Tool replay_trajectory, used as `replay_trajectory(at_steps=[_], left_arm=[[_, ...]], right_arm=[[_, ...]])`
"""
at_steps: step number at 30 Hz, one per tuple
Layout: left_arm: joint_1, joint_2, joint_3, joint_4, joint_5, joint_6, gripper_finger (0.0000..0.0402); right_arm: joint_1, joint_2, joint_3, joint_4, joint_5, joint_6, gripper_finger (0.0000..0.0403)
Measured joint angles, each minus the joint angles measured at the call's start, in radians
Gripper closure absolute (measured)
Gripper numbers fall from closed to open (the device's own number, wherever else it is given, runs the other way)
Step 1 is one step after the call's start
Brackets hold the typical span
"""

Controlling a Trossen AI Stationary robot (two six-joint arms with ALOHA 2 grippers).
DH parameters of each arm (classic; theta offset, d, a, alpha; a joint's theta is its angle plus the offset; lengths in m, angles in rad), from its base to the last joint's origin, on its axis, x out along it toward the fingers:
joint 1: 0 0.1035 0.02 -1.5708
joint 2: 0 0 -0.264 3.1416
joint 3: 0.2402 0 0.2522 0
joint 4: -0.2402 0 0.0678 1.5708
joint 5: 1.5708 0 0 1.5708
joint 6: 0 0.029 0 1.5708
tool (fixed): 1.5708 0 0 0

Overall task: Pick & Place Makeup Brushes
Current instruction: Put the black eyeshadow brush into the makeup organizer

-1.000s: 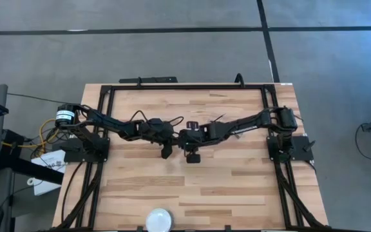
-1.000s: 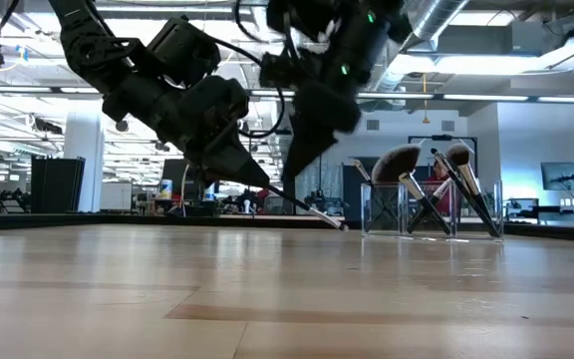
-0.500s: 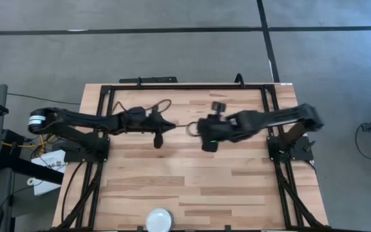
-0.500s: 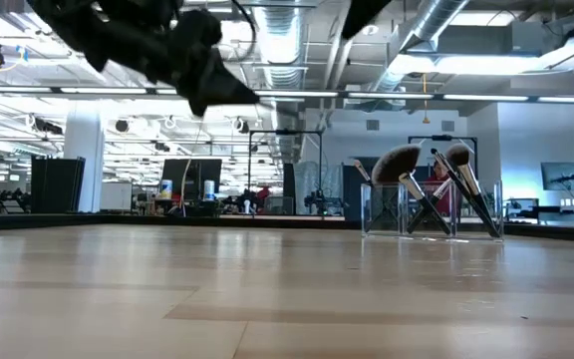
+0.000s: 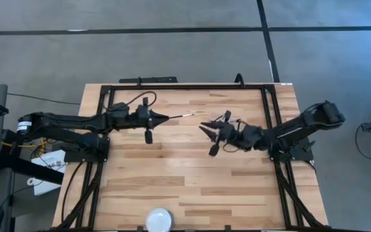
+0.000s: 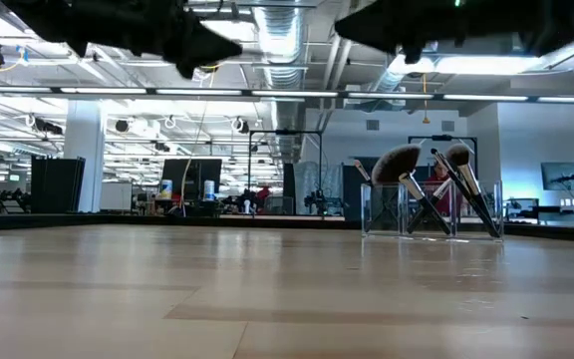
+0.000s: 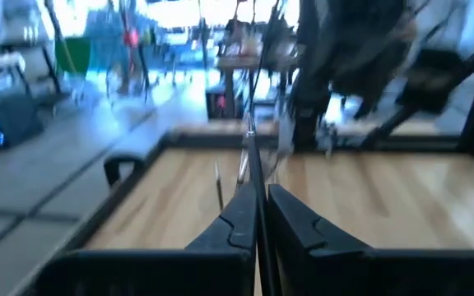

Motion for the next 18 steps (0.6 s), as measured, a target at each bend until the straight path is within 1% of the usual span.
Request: replay_trajectory(at_steps=[2,3,5,7,12,15,18], left_arm=[[0.0,-0.002,0.001,0.054,0.032,0.023,0.0386],[0.0,-0.006,0.0,0.066,0.051,0.025,0.0385],[-0.001,-0.004,0.001,0.11,0.084,0.027,0.0385],[-0.001,-0.006,0.001,0.114,0.118,0.027,0.0387],[-0.01,-0.006,0.001,0.115,0.145,0.028,0.0385],[-0.016,-0.006,0.001,0.115,0.16,0.028,0.0385],[-0.021,-0.006,0.001,0.116,0.166,0.026,0.0386]], right_arm=[[-0.052,0.045,-0.046,0.165,-0.104,0.048,0.0342],[-0.076,0.058,-0.058,0.207,-0.15,0.081,0.0342],[-0.12,0.083,-0.055,0.246,-0.24,0.14,0.0342],[-0.155,0.111,-0.042,0.254,-0.302,0.171,0.0342],[-0.195,0.165,0.003,0.273,-0.405,0.167,0.0342],[-0.198,0.198,0.034,0.277,-0.436,0.166,0.0342],[-0.198,0.217,0.076,0.284,-0.445,0.165,0.0342]])
